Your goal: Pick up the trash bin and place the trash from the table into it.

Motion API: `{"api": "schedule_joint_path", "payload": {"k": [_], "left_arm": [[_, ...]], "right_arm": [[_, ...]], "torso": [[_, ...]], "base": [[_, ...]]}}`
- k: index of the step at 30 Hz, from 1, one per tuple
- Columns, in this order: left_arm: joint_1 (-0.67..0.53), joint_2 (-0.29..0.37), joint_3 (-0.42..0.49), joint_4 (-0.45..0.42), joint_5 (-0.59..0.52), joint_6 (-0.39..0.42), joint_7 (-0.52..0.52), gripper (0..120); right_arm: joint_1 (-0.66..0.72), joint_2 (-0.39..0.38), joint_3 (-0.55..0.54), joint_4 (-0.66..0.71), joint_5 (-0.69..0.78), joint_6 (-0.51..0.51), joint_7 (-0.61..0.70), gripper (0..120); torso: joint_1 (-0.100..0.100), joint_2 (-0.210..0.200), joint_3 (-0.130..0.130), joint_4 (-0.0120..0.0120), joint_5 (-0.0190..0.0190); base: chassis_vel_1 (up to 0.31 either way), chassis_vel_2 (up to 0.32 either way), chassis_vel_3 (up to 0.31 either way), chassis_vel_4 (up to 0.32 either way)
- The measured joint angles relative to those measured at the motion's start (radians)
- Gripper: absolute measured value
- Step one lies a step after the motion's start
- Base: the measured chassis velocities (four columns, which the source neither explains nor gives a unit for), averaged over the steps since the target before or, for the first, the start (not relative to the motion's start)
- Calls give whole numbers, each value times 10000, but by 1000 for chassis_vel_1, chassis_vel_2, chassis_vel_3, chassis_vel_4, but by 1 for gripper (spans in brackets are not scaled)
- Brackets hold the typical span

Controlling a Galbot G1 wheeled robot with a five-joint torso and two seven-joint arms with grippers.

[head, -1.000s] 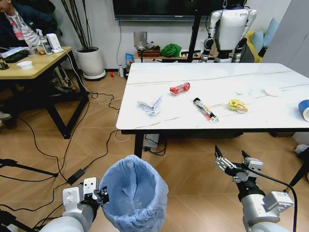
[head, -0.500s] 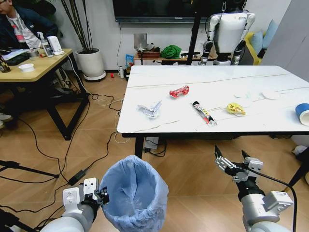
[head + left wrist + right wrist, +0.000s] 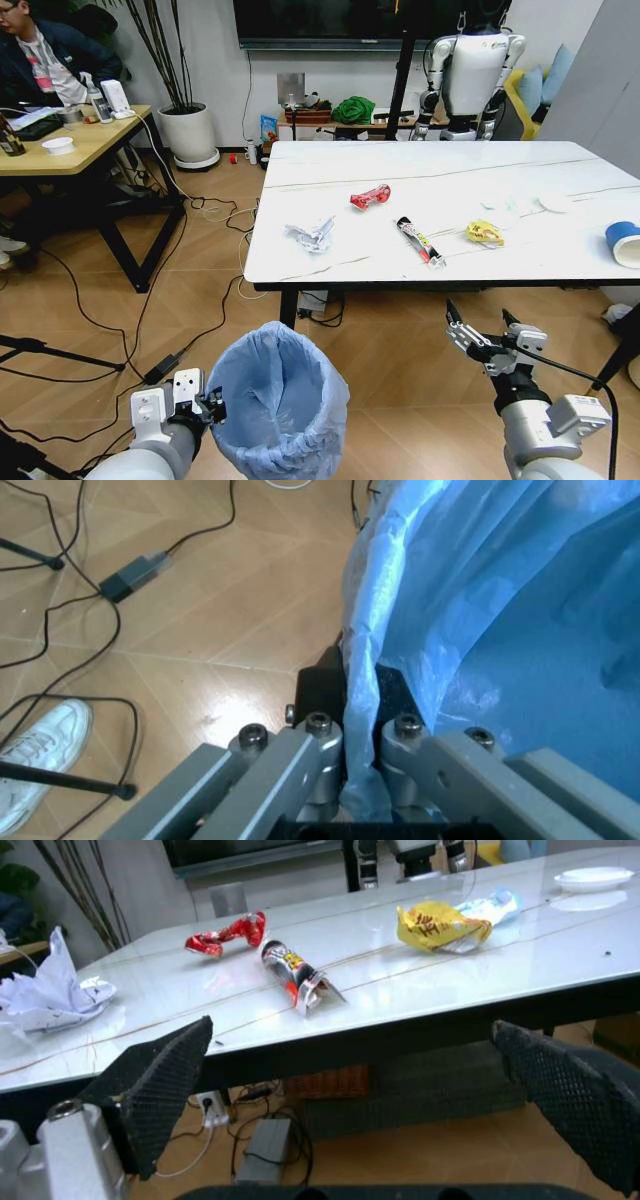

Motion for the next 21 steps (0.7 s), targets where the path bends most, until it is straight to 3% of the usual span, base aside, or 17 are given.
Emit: {"api": "schedule_joint_path", "payload": {"k": [15, 21], "left_arm": [[17, -35, 30, 0, -1, 0, 5, 0], [69, -41, -9, 0, 4, 0, 6, 0]], "right_arm": [[22, -103, 16, 18, 24, -17, 6, 100], [93, -232, 124, -125, -665, 93, -264, 100]], "torso": [[296, 671, 375, 0, 0], [429, 975, 547, 0, 0]], "base": [[0, 0, 0, 0], [0, 0, 0, 0]]}}
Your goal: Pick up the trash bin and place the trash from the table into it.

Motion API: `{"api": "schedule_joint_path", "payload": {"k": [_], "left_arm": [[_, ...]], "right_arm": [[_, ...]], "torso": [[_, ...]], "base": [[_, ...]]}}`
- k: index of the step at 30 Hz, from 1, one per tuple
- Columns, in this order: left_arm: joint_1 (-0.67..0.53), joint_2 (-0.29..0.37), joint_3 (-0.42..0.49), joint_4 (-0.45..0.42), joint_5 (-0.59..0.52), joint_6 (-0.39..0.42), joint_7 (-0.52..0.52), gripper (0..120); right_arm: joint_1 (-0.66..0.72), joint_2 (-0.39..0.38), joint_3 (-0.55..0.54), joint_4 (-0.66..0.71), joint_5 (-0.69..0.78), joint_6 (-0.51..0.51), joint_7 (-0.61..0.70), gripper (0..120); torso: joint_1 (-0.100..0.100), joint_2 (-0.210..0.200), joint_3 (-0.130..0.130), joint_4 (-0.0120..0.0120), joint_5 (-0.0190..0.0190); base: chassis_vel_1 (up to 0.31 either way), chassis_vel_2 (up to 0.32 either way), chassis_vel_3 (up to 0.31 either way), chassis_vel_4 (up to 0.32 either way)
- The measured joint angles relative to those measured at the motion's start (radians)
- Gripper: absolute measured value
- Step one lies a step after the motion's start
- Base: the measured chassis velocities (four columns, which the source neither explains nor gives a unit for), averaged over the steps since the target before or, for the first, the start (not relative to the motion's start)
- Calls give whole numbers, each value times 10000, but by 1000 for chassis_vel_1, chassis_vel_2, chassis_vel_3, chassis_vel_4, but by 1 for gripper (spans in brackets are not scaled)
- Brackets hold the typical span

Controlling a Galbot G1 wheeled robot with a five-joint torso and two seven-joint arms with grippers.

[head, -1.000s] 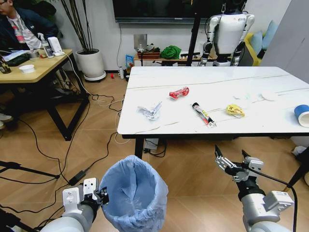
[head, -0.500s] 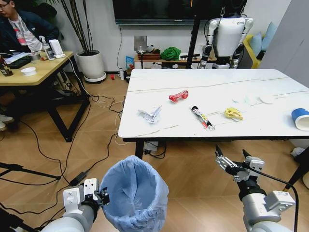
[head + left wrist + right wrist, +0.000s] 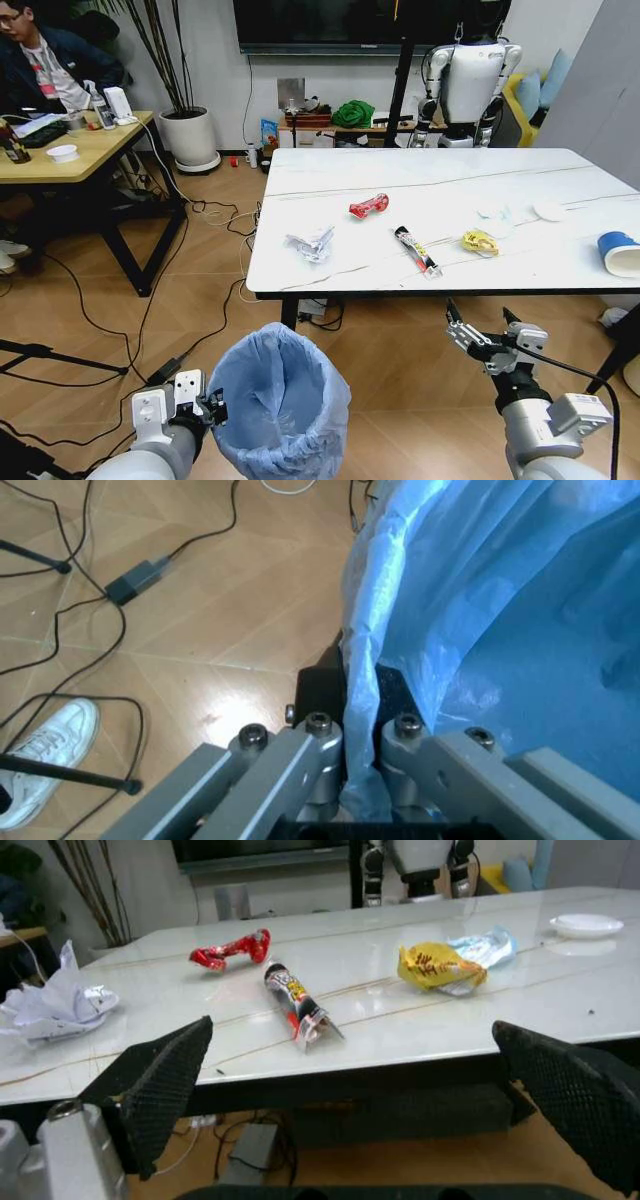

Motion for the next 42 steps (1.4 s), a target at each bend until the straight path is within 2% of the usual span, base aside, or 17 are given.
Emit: {"api": "schedule_joint_path", "payload": {"k": [8, 14, 19, 23, 26, 31, 35, 39, 42], "left_arm": [[43, -63, -15, 0, 18, 0, 1, 0], [49, -92, -40, -1, 65, 0, 112, 0], [152, -70, -111, 0, 472, 0, 449, 0], [261, -103, -92, 0, 633, 0, 573, 0], [274, -113, -81, 4, 637, 0, 582, 0], [86, 123, 111, 114, 598, 0, 712, 0], [76, 219, 218, 142, 599, 0, 786, 0], [167, 202, 289, 185, 726, -1, 964, 0], [183, 159, 290, 203, 730, 0, 962, 0]], "right_arm": [[55, -94, 1, -17, 67, 15, -12, 100], [126, -259, -14, -35, 343, -107, 156, 100], [316, -627, -4, -109, 756, -300, 262, 100], [626, -1338, -21, -24, 2121, -803, 671, 100], [691, -1484, -25, -24, 2313, -877, 727, 100], [1561, -2869, 50, -189, 3676, -1491, 1412, 100], [2016, -3388, 91, -329, 4105, -1698, 1600, 100], [3192, -4796, -31, -897, 5334, -2147, 1991, 100], [3642, -5198, -213, -1298, 5560, -2177, 2016, 100]], "torso": [[167, 392, 226, 0, 0], [225, 506, 286, -1, -1], [228, 512, 288, 0, 0], [221, 488, 274, 0, 0], [218, 482, 271, 1, 0], [201, 445, 250, -2, 1], [197, 436, 246, 0, 2], [191, 422, 237, 1, 2], [187, 415, 234, 0, 2]], "base": [[0, 0, 0, 0], [0, 0, 0, 0], [0, 0, 0, 0], [0, 0, 0, 0], [0, 0, 0, 0], [0, 0, 0, 0], [0, 0, 0, 0], [0, 0, 0, 0], [0, 0, 0, 0]]}}
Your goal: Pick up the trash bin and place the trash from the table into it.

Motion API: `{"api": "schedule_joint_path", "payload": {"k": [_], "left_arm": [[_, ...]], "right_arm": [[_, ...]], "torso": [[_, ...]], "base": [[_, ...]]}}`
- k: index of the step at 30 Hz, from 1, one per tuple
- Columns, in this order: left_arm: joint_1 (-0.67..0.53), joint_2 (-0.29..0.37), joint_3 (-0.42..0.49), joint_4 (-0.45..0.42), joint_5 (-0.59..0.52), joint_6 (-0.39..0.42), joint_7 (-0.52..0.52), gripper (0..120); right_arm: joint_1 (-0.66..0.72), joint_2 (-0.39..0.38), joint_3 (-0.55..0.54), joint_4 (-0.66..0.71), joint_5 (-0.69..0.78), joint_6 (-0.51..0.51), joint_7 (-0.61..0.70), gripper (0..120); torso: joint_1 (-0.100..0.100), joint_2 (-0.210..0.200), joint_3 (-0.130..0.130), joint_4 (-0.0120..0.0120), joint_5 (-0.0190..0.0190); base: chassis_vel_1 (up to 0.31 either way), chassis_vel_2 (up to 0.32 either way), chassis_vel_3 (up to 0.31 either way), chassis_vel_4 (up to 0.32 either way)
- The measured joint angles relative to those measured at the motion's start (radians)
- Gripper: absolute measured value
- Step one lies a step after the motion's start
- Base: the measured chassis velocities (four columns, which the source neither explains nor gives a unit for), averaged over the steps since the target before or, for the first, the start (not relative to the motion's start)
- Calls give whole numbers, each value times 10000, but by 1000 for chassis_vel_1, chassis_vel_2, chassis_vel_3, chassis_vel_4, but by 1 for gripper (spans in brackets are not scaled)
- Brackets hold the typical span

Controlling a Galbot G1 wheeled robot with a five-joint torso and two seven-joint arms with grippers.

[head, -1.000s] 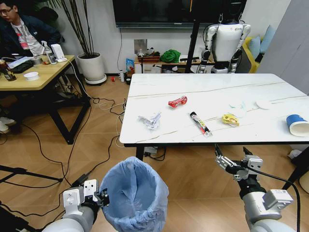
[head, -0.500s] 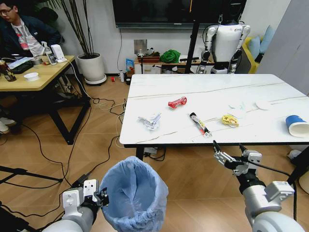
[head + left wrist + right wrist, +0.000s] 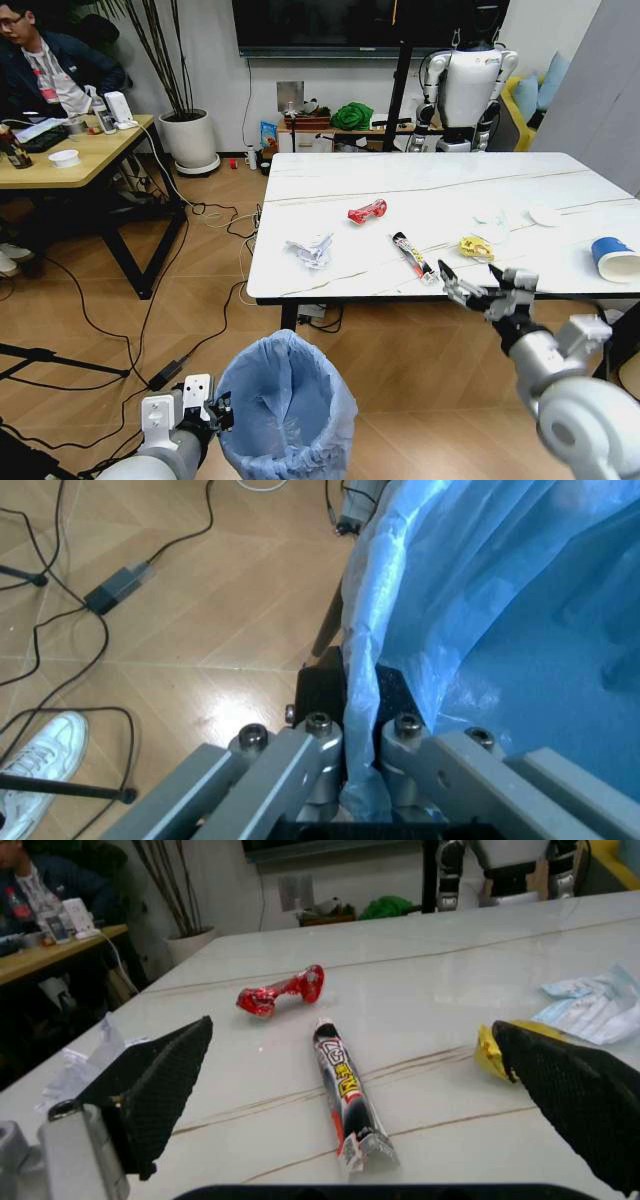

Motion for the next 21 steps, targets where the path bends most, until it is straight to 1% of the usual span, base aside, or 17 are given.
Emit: {"api": "schedule_joint_path", "payload": {"k": [3, 6, 7, 10, 11, 12, 13, 15, 17, 19, 21], "left_arm": [[48, -12, 0, 0, -26, 0, -29, 0], [230, -41, 0, -36, -114, 0, -137, 0], [230, -41, 0, -36, -114, 0, -137, 0], [287, -72, -3, -42, -123, 0, -153, 0], [297, -79, -4, -42, -125, 0, -152, 0], [297, -79, -4, -42, -125, 0, -152, 0], [299, -81, -6, -41, -125, 0, -153, 0], [299, -83, -8, -40, -125, 0, -153, 0], [276, -101, -9, -29, -137, 0, -148, 0], [252, -112, -16, 1, -143, 0, -134, 0], [248, -112, -25, 5, -147, 0, -127, 0]], "right_arm": [[453, -294, -280, -404, 289, -60, 73, 100], [1666, -797, -1127, -991, 1211, -491, 576, 100], [1666, -797, -1127, -991, 1211, -491, 576, 100], [2728, -1075, -1971, -1422, 1992, -928, 1191, 100], [3001, -1128, -2217, -1585, 2154, -1060, 1358, 100], [3001, -1128, -2217, -1585, 2154, -1060, 1358, 100], [3303, -1167, -2548, -1827, 2294, -1191, 1550, 100], [3411, -1175, -2669, -1925, 2340, -1223, 1613, 100], [3979, -1191, -3324, -2536, 2581, -1448, 1937, 100], [4357, -1216, -3787, -3097, 2564, -1509, 1903, 100], [4433, -1233, -3880, -3210, 2547, -1514, 1857, 100]], "torso": [[-2, -4, -2, -1, 1], [-6, -12, -7, 1, 1], [-6, -12, -7, 1, 1], [-8, -17, -10, 1, -1], [-8, -19, -11, 2, -2], [-8, -19, -11, 2, -2], [-9, -21, -12, 1, -1], [-10, -22, -12, 1, -2], [-12, -24, -15, -1, -2], [-12, -27, -15, 2, -1], [-12, -28, -15, -1, -1]], "base": [[0, 0, 0, 0], [0, 0, 0, 0], [0, 0, 0, 0], [0, 0, 0, 0], [0, 0, 0, 0], [0, 0, 0, 0], [0, 0, 0, 0], [0, 0, 0, 0], [0, 0, 0, 0], [0, 0, 0, 0], [0, 0, 0, 0]]}}
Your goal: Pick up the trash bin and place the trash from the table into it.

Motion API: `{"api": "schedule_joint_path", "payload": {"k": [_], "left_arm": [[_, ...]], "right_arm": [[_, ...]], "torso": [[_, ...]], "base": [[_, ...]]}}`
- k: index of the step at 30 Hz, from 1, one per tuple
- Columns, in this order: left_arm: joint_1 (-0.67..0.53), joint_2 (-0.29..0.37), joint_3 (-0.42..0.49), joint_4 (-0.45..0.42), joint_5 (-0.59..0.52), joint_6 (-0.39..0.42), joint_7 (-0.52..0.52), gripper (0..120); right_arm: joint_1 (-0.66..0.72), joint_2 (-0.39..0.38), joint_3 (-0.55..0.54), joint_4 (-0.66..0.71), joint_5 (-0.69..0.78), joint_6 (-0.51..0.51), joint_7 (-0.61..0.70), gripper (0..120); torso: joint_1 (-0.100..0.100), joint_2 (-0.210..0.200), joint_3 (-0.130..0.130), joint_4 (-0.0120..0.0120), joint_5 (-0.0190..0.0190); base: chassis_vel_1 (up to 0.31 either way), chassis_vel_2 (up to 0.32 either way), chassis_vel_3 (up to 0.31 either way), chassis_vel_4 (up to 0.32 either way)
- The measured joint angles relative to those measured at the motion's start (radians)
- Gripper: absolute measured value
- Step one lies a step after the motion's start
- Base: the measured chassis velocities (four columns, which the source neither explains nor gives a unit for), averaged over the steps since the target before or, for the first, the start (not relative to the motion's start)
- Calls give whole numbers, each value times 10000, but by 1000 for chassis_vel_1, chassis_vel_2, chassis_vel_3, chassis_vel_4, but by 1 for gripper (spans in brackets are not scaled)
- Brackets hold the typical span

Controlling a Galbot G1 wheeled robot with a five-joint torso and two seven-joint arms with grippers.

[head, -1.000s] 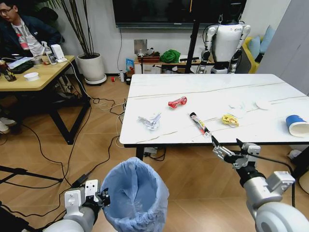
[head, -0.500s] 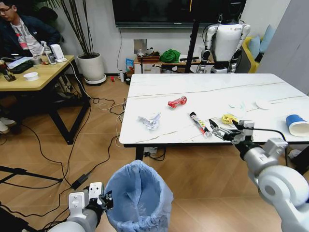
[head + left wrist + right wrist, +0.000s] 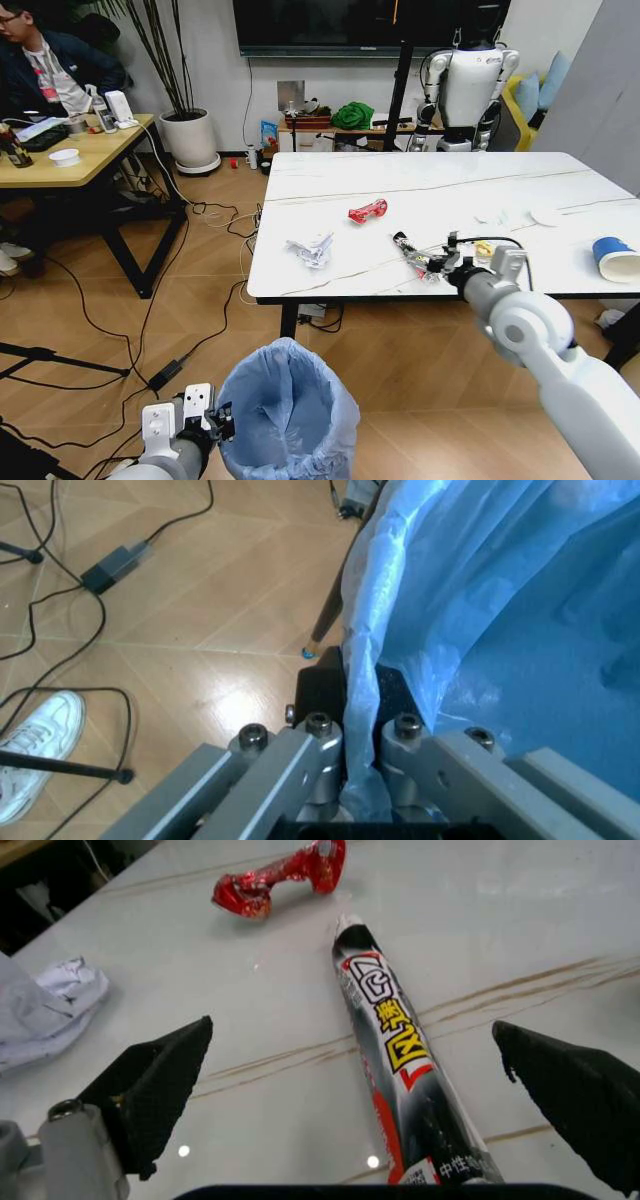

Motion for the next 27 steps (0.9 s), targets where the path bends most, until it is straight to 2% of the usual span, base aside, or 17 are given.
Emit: {"api": "schedule_joint_path", "payload": {"k": [8, 11, 12, 15, 16, 20, 21, 25, 26, 27], "left_arm": [[-43, -4, -144, 27, -26, 0, 116, 0], [-99, -18, -142, 42, -19, 0, 180, 0], [-99, -18, -142, 42, -19, 0, 180, 0], [-136, -34, -134, 57, -12, 0, 201, 0], [-136, -34, -134, 57, -12, 0, 201, 0], [-128, -71, -132, 58, 0, 0, 210, 0], [-128, -71, -132, 58, 0, 0, 210, 0], [-121, -133, -124, 54, 1, 0, 217, 0], [-121, -133, -124, 54, 1, 0, 217, 0], [-118, -141, -126, 54, 2, 0, 217, 0]], "right_arm": [[654, -103, -666, -921, -29, -79, -295, 96], [697, -134, -702, -1030, -10, -92, -310, 84], [697, -134, -702, -1030, -10, -92, -310, 84], [714, -180, -689, -1127, 2, -92, -314, 70], [714, -180, -689, -1127, 2, -92, -314, 70], [726, -211, -665, -1216, 5, -64, -321, 52], [726, -211, -665, -1216, 5, -64, -321, 52], [718, -210, -665, -1218, 5, 7, -321, 33], [718, -210, -665, -1218, 5, 7, -321, 33], [707, -210, -666, -1178, 4, 24, -319, 28]], "torso": [[-2, -4, -4, 1, -1], [-4, -6, -5, 0, -1], [-4, -6, -5, 0, -1], [-4, -7, -6, 0, -1], [-4, -7, -6, 0, -1], [-5, -9, -7, 0, -1], [-5, -9, -7, 0, -1], [-6, -11, -8, 0, -1], [-6, -11, -8, 0, -1], [-6, -11, -7, 0, -1]], "base": [[0, 0, 0, 0], [0, 0, 0, 0], [0, 0, 0, 0], [0, 0, 0, 0], [0, 0, 0, 0], [0, 0, 0, 0], [0, 0, 0, 0], [0, 0, 0, 0], [0, 0, 0, 0], [0, 0, 0, 0]]}}
